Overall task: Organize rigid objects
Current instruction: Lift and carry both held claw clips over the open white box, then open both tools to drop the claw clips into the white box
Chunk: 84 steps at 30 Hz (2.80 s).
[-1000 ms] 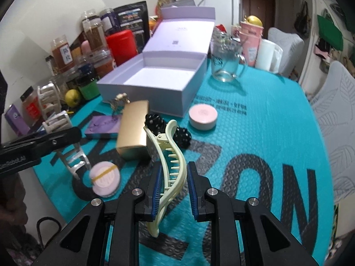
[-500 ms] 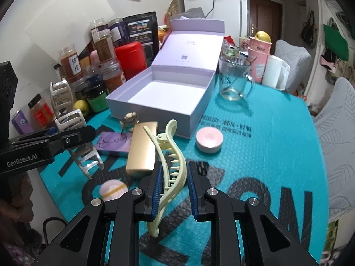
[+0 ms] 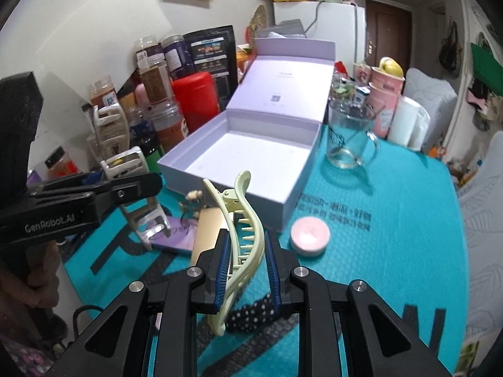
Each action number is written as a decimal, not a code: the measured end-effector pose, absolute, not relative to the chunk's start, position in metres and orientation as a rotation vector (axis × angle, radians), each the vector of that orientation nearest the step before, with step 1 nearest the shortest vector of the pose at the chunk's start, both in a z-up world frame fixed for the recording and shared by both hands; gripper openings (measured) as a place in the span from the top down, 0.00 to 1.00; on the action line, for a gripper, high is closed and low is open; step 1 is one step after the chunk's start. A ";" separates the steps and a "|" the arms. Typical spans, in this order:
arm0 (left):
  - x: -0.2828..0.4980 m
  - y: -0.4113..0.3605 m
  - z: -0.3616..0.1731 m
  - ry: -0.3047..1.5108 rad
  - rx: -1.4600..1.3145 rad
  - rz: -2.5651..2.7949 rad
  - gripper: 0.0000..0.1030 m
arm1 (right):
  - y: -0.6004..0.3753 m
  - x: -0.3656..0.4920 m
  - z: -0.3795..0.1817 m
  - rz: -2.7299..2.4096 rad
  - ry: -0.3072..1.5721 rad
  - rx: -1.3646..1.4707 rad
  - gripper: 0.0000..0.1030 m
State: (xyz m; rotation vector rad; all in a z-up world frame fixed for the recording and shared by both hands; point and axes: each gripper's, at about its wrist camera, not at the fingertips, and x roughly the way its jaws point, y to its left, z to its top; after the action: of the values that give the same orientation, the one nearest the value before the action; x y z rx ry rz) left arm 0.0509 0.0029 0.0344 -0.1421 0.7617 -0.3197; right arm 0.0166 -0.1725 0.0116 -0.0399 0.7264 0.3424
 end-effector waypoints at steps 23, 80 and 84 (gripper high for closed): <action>0.123 0.005 0.050 0.757 -0.092 -0.290 0.46 | -0.157 0.090 0.046 0.399 0.653 -0.119 0.79; 0.297 -0.033 -0.023 1.049 0.171 -0.233 0.46 | -0.143 0.265 -0.017 0.364 0.793 -0.229 0.78; 0.298 -0.033 -0.029 1.060 0.154 -0.230 0.46 | -0.145 0.269 -0.022 0.373 0.813 -0.202 0.78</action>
State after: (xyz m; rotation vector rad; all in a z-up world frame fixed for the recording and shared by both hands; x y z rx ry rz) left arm 0.2980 -0.0329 -0.0289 0.1544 1.0601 -0.2302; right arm 0.2690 -0.1454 -0.0223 -0.2025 0.8129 0.3733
